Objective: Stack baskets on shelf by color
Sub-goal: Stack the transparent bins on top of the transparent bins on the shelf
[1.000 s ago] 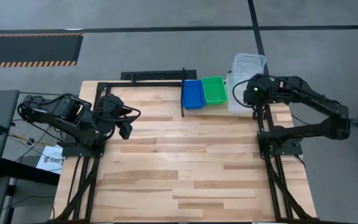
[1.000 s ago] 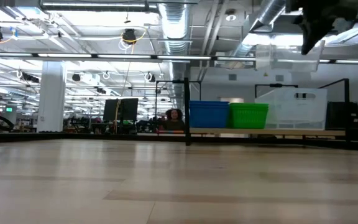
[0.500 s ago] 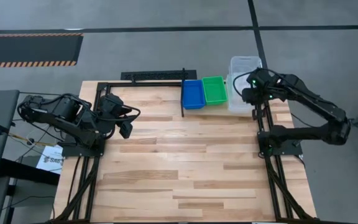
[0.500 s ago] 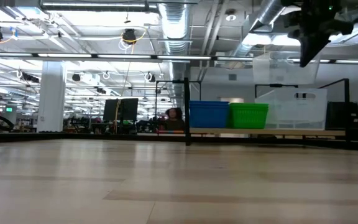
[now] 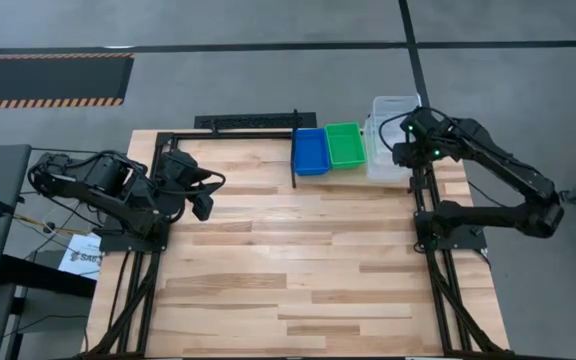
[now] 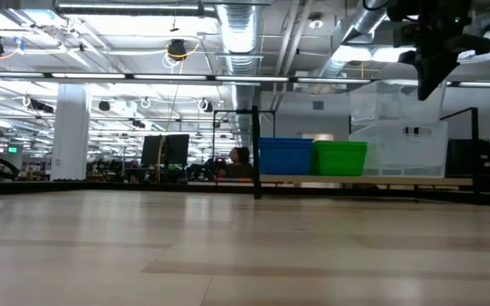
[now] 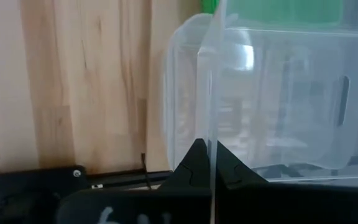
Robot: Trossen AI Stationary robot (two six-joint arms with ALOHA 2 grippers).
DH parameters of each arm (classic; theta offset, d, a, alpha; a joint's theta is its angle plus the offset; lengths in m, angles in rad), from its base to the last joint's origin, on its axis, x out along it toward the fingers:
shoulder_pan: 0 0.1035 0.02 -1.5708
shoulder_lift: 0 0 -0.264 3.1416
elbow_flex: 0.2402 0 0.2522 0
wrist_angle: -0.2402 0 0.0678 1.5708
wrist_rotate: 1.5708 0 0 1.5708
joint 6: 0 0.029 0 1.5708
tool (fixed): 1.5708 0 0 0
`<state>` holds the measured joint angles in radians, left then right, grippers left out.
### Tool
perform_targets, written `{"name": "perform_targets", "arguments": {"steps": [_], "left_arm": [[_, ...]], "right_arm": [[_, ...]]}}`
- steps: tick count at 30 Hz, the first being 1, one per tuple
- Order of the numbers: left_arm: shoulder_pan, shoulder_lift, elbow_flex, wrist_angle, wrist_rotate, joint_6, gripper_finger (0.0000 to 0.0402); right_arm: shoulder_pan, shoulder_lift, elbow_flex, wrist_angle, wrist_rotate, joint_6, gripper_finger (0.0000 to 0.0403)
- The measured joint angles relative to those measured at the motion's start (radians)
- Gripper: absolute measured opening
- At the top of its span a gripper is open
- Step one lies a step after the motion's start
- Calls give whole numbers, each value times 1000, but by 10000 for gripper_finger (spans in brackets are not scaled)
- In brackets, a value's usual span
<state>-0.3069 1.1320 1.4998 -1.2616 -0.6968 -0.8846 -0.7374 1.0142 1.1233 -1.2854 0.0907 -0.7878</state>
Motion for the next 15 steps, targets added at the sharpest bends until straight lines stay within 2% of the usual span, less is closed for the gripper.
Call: {"name": "perform_targets", "arguments": {"steps": [15], "left_arm": [[0, 0, 0, -31, -4, -18, 164]], "right_arm": [[-45, 22, 0, 6, -50, -52, 0]]}}
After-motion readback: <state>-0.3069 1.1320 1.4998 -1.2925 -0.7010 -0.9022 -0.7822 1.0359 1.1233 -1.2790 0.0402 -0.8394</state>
